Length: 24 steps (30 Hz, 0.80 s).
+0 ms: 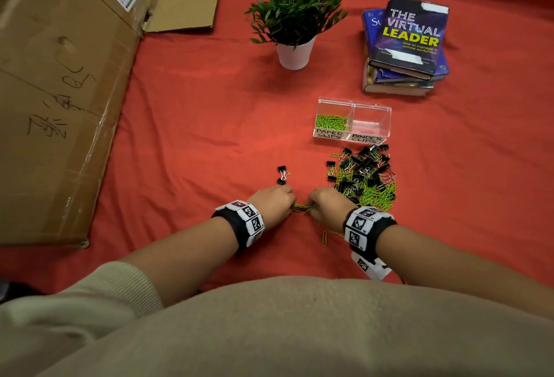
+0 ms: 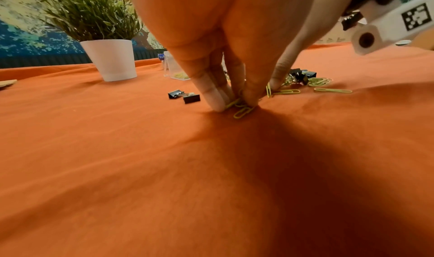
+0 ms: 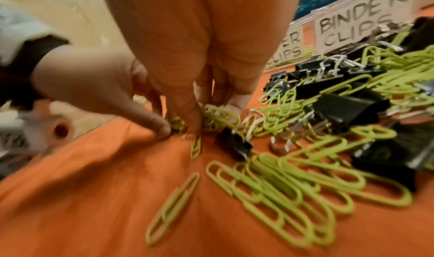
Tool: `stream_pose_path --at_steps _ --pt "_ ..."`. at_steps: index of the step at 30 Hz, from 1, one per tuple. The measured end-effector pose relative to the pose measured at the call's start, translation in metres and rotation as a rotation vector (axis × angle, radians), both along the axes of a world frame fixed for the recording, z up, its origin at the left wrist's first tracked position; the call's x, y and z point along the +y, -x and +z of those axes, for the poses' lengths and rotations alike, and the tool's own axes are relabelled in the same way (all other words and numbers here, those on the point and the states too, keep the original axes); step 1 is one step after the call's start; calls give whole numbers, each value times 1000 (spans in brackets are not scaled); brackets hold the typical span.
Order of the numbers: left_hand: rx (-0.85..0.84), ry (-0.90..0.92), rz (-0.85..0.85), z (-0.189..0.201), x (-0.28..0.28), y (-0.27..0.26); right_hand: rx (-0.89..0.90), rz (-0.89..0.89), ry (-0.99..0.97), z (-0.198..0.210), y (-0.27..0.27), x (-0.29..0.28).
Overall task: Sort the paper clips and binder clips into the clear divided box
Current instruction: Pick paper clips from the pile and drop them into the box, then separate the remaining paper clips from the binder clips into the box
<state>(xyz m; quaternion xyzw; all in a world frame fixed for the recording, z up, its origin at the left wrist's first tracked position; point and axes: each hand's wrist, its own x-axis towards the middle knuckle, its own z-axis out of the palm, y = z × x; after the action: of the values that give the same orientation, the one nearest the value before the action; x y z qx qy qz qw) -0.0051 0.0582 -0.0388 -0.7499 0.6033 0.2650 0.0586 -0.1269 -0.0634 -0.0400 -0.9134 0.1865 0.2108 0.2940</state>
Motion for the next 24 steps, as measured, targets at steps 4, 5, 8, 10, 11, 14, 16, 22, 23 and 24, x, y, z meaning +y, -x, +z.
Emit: stream_pose_path --at_steps 4,5,8,10,11,14,16,22,23,24 --pt "-5 4 7 2 1 1 58 -254 -221 13 -8 -20" --pt "4 10 19 2 1 1 65 -320 -292 17 -10 -27" --pt "30 19 56 2 1 1 60 -454 -398 30 -17 -51" --pt "30 17 60 2 1 2 25 -542 -481 40 -22 -67" --pt "24 13 54 2 1 3 2 -591 -547 47 -26 -75" --pt "7 -10 35 3 -2 4 -80 -721 -653 67 -39 -100" --pt "12 -26 38 5 -6 4 -136 -797 -617 75 -51 -117" --pt "147 -99 109 6 -19 -7 -156 -704 -56 62 -92 -144" --pt "180 -91 142 7 -22 -10 -141 -662 14 57 -96 -144" --pt "203 -86 164 8 -26 -12 -132 -626 66 53 -98 -143"
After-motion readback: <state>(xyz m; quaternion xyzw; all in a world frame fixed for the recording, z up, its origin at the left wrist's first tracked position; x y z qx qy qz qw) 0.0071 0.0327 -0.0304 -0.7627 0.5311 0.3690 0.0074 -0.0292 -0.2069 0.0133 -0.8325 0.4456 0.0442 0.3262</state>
